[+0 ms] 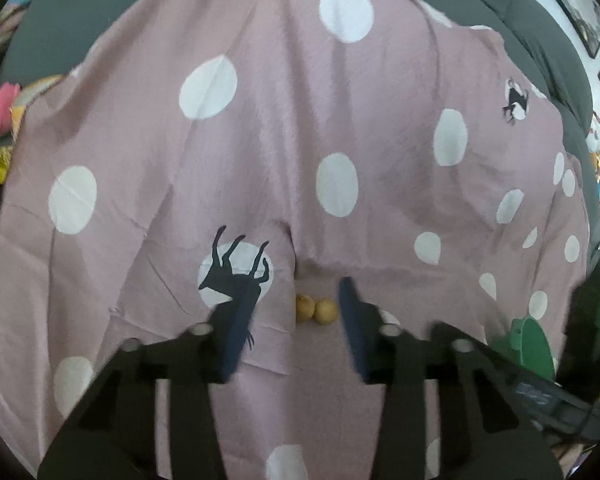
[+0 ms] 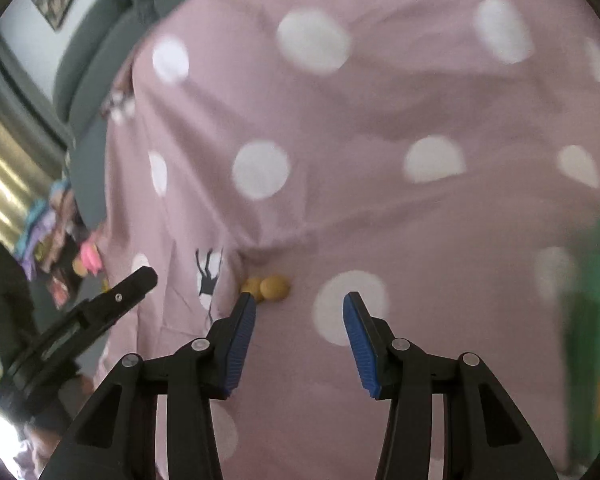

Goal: Organize fruits
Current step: 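Move the right tool back and grasp a small yellow fruit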

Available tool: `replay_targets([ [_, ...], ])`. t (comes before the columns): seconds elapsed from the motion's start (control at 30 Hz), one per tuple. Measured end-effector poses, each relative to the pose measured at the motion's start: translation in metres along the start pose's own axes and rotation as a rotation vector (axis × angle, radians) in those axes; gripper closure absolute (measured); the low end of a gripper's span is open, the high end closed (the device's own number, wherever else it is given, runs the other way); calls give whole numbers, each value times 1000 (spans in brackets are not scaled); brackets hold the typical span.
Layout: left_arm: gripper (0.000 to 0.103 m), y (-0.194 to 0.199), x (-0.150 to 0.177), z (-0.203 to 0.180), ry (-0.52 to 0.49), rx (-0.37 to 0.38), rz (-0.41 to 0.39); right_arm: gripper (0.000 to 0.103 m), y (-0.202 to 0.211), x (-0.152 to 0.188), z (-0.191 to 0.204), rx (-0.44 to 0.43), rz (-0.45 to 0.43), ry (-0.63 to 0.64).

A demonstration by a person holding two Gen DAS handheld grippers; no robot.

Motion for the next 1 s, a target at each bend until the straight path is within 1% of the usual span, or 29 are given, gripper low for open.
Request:
replay_targets([
  [0.07, 81, -8, 2, 2, 4, 14, 23, 60, -19, 1, 12, 7, 20, 15],
  [0.13, 82, -13, 3, 5, 7, 17, 37, 66, -42, 3, 21, 23, 43, 19],
  [0.17, 82, -15, 3, 7, 9, 17, 42, 67, -49, 4, 22, 33, 54, 20],
  [0.23, 82, -19, 3, 10, 13, 25, 49, 74, -63, 8, 22, 58, 72, 19],
  [0.3, 82, -22, 2, 13, 17, 39, 53, 75, -71, 9, 17, 81, 77, 8],
  [0.37, 82, -23, 4, 15, 28, 61, 51, 76, -74, 8, 12, 113, 60, 0],
  [0.4, 82, -22, 5, 17, 38, 68, 46, 76, -77, 10, 10, 114, 69, -1],
  [0.47, 82, -23, 5, 19, 43, 69, 47, 76, -81, 13, 10, 88, 94, -10],
  [0.5, 82, -24, 5, 18, 41, 74, 45, 76, -82, 14, 11, 79, 104, -15],
  [0.67, 82, -29, 5, 9, 27, 99, 59, 76, -83, 17, 14, 81, 88, 14],
  [0.77, 82, -35, 3, 1, 16, 115, 68, 76, -78, 19, 8, 62, 111, -8],
  [0.8, 82, -39, 2, -3, 13, 122, 72, 78, -77, 18, 7, 54, 120, -16],
  [0.87, 82, -44, 2, -6, 12, 131, 81, 90, -69, 13, 3, 38, 114, -28],
  [0.9, 82, -48, 2, -8, 6, 130, 90, 96, -61, 10, -1, 45, 99, -27],
  [1.0, 82, -56, 4, -15, -15, 135, 109, 96, -47, 3, -14, 84, 78, -4],
])
Point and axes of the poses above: each gripper's, at about its wrist camera, not at the fingertips, and y roughly against the way its jaws point, z to its left, x to its underside, the point moved 9 cm from there along -y, roughly the way its jaws point, and after that the axes turned 15 degrees about -y, right-handed, at the moved point
